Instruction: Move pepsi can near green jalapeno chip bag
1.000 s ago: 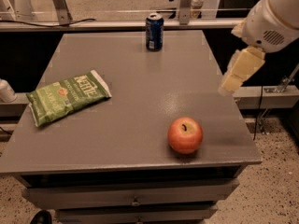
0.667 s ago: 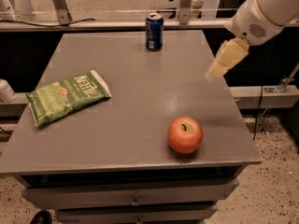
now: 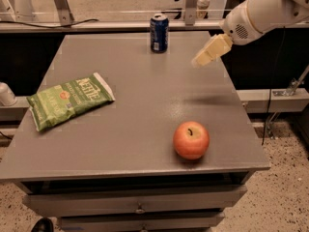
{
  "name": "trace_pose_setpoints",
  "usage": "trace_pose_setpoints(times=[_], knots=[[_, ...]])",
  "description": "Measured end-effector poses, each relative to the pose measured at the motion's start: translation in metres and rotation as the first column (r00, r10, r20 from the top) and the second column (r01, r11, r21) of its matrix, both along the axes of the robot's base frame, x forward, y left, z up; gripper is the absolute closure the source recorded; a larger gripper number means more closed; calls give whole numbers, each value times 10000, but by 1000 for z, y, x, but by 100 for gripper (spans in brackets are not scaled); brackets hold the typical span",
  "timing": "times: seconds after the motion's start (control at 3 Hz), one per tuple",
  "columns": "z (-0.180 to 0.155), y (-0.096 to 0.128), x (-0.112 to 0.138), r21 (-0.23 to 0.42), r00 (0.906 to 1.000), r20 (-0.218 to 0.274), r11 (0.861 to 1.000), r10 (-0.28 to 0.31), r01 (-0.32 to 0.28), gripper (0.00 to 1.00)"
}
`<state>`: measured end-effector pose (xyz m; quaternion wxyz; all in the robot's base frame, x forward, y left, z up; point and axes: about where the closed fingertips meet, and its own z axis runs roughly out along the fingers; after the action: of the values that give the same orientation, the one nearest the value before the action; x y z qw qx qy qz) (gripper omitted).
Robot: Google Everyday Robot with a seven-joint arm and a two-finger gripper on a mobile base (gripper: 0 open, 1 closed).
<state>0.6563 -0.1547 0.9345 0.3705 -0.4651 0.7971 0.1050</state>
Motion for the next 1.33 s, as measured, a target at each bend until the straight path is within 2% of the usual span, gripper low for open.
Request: trace_pose_setpoints(times=[0.33, 0.67, 1.0, 1.33], knots=[[-1, 2, 1, 42, 10000, 14, 10000, 1, -1, 0], [-4, 11, 16, 712, 9988, 358, 9970, -323, 297, 0], [-10, 25, 51, 1945, 9918, 815, 9776, -980, 806, 0], [-16, 36, 91, 2938, 9804, 1179, 9487, -1576, 1172, 0]])
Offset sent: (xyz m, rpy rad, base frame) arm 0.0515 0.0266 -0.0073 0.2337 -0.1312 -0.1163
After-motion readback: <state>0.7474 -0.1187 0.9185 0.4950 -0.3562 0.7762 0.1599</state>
